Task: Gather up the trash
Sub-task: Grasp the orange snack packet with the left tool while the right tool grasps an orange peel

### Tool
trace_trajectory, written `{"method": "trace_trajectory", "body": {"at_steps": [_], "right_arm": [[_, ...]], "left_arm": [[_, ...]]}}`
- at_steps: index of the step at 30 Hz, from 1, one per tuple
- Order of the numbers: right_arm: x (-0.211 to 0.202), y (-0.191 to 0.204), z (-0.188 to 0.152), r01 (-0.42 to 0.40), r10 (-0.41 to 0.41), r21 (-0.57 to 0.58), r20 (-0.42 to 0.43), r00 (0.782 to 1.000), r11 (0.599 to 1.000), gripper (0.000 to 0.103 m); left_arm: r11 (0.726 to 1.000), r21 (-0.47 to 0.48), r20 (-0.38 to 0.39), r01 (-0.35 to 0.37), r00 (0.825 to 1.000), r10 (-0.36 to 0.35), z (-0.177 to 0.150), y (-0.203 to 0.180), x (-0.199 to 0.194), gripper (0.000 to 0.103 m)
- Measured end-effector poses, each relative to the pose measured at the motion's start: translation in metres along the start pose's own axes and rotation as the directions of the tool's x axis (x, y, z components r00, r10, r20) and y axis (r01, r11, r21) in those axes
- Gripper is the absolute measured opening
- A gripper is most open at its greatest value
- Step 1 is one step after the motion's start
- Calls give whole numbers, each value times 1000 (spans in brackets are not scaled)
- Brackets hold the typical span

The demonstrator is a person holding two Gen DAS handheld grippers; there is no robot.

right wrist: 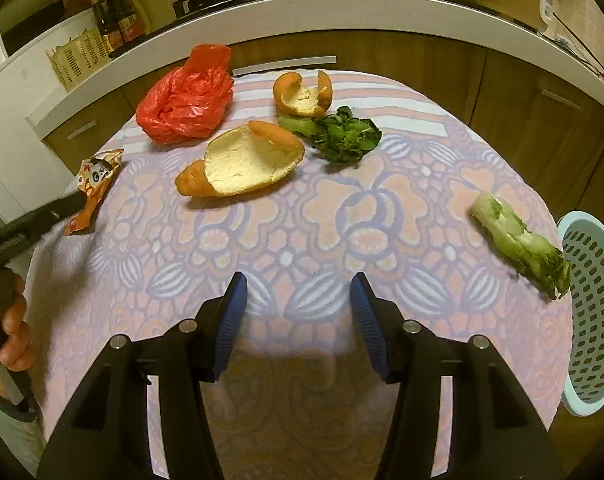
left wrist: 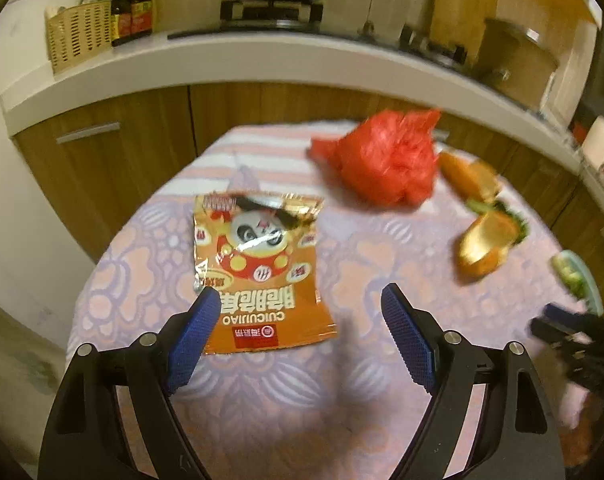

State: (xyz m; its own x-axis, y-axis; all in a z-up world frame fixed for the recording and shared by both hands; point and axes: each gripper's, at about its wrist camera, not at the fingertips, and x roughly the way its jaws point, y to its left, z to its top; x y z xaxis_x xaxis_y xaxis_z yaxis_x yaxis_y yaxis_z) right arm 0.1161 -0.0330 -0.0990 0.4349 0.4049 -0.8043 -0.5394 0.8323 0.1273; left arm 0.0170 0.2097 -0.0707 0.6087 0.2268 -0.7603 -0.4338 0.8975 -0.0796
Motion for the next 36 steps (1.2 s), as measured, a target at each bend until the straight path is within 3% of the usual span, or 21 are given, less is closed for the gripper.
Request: {"method": "trace_trajectory", "body": {"at_steps": [5, 8, 14, 15, 16, 20, 21, 23, 24, 27, 36], "right_arm": [[0, -4, 5, 6, -6, 2, -1, 1000, 1000, 51], [2, -3, 11, -21, 21, 14, -3, 1000, 1000, 51], [9, 6, 25, -66, 66, 5, -10, 998, 998, 51], [10, 8, 27, -73, 73, 4, -10, 997, 997, 51], [13, 11, 29, -82, 82, 2, -10, 997, 997, 51], [22, 19, 37, -110, 110, 2, -7, 994, 994, 67], [26, 21, 40, -119, 119, 5, -8, 993, 993, 69], [32, 24, 44, -121, 121, 9, -10, 993, 993, 76], [35, 25, 46, -113, 113, 11, -10, 994, 994, 82], [45, 33, 50, -79, 79, -3, 2, 997, 997, 89], [62, 49, 67, -9, 10, -45, 21, 1000, 999, 92]], "left_arm": [[995, 19, -32, -96, 995, 97, -2, -1, 16, 76], [991, 41, -23, -130, 991, 131, -2, -3, 17, 67], [992, 59, 3, -108, 994, 108, -3, -3, 13, 56], [994, 55, 9, -99, 995, 99, -2, -3, 12, 41], [995, 49, 16, -86, 996, 85, -2, -2, 11, 41], [998, 33, 34, -50, 998, 49, -2, 1, 7, 39], [999, 29, 41, -37, 999, 36, -1, 2, 6, 34], [1000, 12, 54, 19, 998, -19, -3, 6, 3, 0], [999, 2, 51, 39, 998, -39, -3, 8, 3, 0], [997, -23, 60, 69, 996, -67, -3, 13, 1, 0], [995, -29, 113, 92, 990, -88, -3, 15, -7, 0]]}}
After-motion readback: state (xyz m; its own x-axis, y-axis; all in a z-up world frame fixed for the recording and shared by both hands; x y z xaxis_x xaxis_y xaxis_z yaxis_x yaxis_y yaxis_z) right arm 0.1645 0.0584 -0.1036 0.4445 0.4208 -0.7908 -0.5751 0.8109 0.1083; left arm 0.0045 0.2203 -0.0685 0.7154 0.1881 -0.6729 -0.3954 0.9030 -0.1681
